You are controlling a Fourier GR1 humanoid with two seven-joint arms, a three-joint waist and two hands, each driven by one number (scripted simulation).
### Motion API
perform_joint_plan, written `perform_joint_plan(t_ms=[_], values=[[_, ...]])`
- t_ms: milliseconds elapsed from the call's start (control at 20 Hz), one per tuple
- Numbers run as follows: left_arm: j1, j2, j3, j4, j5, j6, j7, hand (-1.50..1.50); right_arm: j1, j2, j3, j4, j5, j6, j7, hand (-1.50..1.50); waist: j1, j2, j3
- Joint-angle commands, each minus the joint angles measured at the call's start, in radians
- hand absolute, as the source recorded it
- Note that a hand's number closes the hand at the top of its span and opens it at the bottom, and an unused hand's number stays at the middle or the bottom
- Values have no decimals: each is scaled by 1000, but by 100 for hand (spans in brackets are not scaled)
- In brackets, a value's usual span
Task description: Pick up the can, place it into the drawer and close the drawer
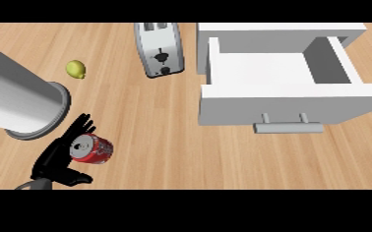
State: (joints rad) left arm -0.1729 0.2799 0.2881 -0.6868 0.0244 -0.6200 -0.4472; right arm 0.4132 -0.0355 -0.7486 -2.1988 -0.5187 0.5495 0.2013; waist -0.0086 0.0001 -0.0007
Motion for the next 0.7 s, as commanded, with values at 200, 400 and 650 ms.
perform_joint_plan(t_ms=[200,400,650], values=[[-79,-7,2,133,27,-43,-18,-150,-24,5,6,-80,-35,-49,112,-150,1,1,0],[-54,-38,-5,19,92,-81,76,150,55,-21,-65,-34,-108,25,43,-150,3,-3,1],[-70,-81,-43,-5,97,-115,59,150,36,18,-26,-31,-69,28,40,-150,3,-1,1]])
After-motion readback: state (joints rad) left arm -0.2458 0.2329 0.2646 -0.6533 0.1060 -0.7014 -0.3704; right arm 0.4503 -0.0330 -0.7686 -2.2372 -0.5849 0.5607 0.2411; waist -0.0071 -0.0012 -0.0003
